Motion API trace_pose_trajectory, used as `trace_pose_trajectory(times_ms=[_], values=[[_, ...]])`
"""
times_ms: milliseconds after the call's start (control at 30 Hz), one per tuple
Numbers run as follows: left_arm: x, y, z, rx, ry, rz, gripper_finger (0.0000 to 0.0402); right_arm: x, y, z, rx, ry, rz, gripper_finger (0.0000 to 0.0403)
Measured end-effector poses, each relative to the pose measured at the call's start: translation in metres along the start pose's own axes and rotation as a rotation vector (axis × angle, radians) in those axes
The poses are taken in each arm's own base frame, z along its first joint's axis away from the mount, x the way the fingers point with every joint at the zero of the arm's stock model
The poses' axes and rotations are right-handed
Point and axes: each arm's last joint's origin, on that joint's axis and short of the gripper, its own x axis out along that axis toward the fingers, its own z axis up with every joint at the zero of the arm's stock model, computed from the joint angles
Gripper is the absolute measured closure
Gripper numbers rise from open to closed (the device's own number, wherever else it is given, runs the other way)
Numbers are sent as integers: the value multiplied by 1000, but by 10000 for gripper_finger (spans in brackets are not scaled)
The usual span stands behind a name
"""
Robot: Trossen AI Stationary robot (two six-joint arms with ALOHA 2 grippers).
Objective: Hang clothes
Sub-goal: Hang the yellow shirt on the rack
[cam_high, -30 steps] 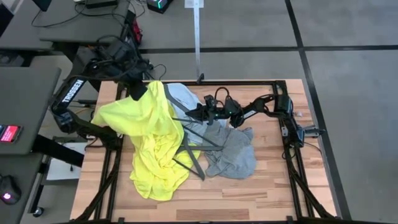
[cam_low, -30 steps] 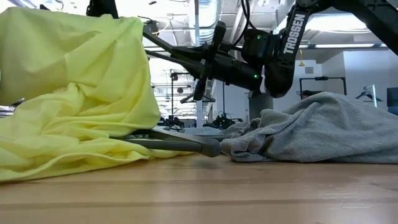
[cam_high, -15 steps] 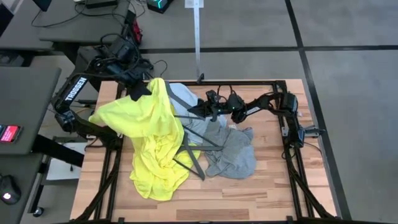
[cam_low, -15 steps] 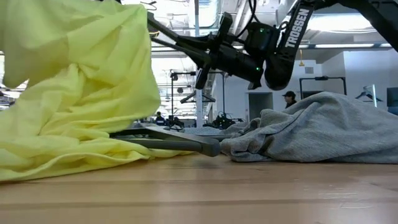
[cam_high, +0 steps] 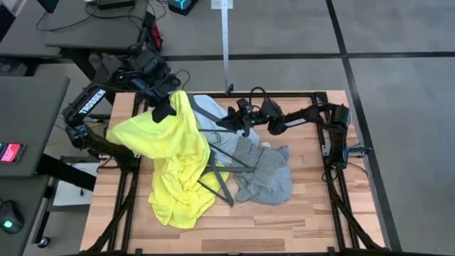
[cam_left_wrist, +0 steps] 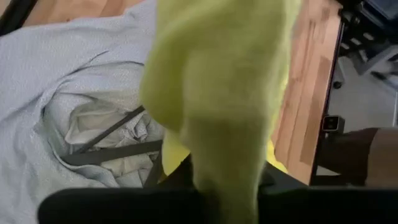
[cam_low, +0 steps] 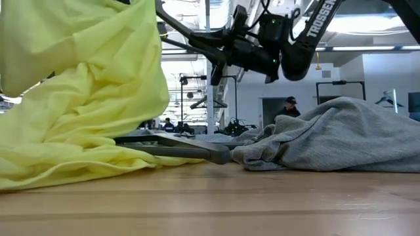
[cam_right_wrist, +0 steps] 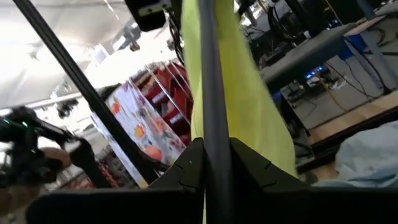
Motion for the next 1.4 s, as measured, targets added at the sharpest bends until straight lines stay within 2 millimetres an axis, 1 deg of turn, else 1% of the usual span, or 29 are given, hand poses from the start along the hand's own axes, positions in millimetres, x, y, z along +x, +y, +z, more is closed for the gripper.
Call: trace_pose_trajectory(times_ms=[133,267,367,467,567,600,667,733,833,867,933,1067,1167,1200,1300,1400], values=[[0,-18,-3,38,2,-26,388,-3,9,11,-11,97,-31,280],[-4,-39,-11,95,5,-78,388,-15,24,33,-90,206,-50,238],[-8,-52,-18,135,3,-110,388,-24,42,50,-174,232,-69,221],[-12,-61,-24,150,-1,-102,388,-35,56,64,-242,244,-110,214],[-15,-68,-28,162,-4,-111,388,-39,56,65,-298,239,-257,214],[-15,-69,-29,156,-1,-112,388,-36,54,60,-306,246,-285,214],[-14,-72,-29,153,3,-115,388,-26,48,46,-294,264,-316,217],[-13,-75,-28,161,-10,-122,388,-15,39,27,-249,302,-343,221],[-13,-81,-26,181,-38,-154,388,4,26,1,-202,361,-342,225],[-12,-83,-25,181,-43,-161,388,11,24,-4,-184,361,-330,226],[-12,-84,-25,179,-46,-167,388,29,27,-12,-171,345,-267,227],[-10,-86,-24,180,-37,-174,388,61,42,-20,-181,335,-150,227],[-8,-86,-23,187,-35,-166,388,76,48,-14,-164,321,-112,227],[-7,-86,-22,191,-33,-164,388,79,51,-10,-155,314,-98,227],[-6,-86,-23,190,-22,-163,388,85,56,-10,-141,328,-105,227],[-5,-87,-21,200,-31,-160,388,87,54,-11,-133,336,-229,227]])
